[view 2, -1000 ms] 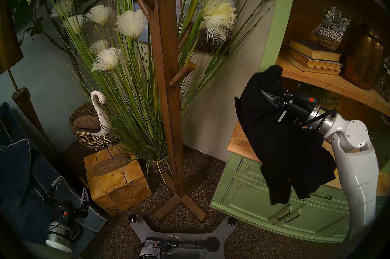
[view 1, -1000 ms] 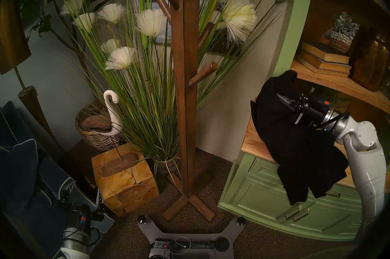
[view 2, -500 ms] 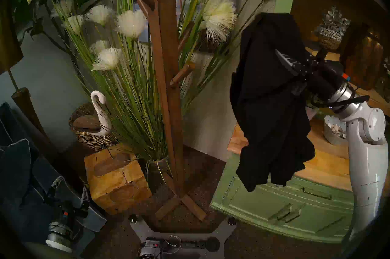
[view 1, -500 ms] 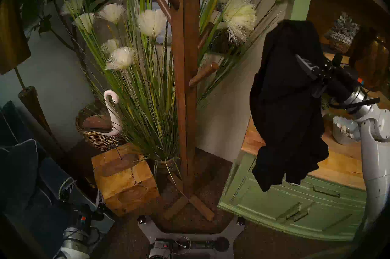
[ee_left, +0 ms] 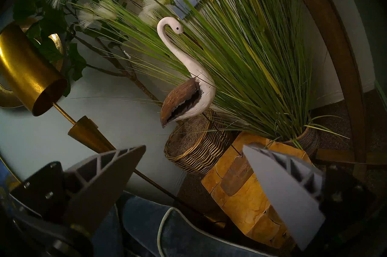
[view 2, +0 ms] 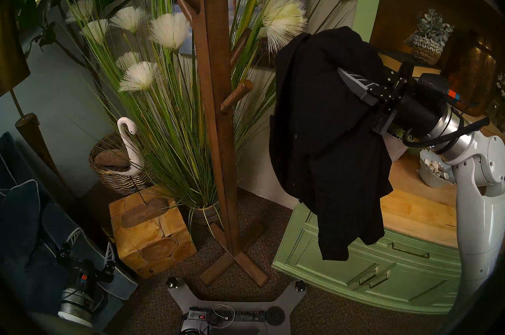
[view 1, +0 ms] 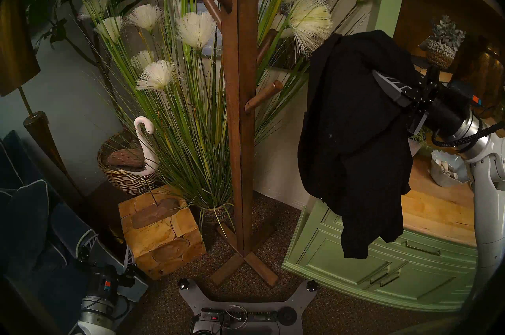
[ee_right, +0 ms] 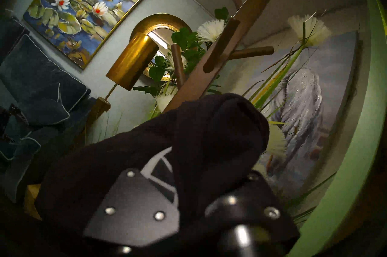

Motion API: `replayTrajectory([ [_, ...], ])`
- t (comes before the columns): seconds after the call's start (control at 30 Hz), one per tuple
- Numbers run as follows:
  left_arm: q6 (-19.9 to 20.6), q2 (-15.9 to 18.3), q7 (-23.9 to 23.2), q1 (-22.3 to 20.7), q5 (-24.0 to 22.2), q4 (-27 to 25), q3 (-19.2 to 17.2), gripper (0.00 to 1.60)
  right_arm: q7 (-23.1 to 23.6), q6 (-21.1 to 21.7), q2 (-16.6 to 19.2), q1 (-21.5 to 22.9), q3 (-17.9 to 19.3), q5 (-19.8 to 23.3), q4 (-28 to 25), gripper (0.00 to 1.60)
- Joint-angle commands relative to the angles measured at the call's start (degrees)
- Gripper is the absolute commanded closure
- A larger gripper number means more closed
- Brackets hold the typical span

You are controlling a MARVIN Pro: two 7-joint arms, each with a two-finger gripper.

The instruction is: Pick up jacket and place on coat hanger

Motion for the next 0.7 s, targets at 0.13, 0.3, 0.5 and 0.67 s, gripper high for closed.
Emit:
replayTrajectory([
  [0.13,-0.26,0.08,0.15,0.42,-0.11,-2.07,-0.44,0.00,-8.64,11.20,-0.03,1.23,0.30,2.21,-8.26,1.60],
  [0.3,-0.24,0.10,0.14,0.47,-0.13,-2.11,-0.45,0.00,-10.21,11.15,-1.34,-0.26,-3.26,-1.12,-12.60,1.60],
  [0.5,-0.20,0.11,0.11,0.53,-0.17,-2.19,-0.46,0.00,-12.67,12.59,-1.35,1.04,-5.81,-1.93,-15.08,1.60],
  [0.67,-0.17,0.12,0.09,0.57,-0.21,-2.25,-0.48,0.00,-13.88,12.33,-1.45,1.41,-7.50,-4.65,-15.15,1.60],
])
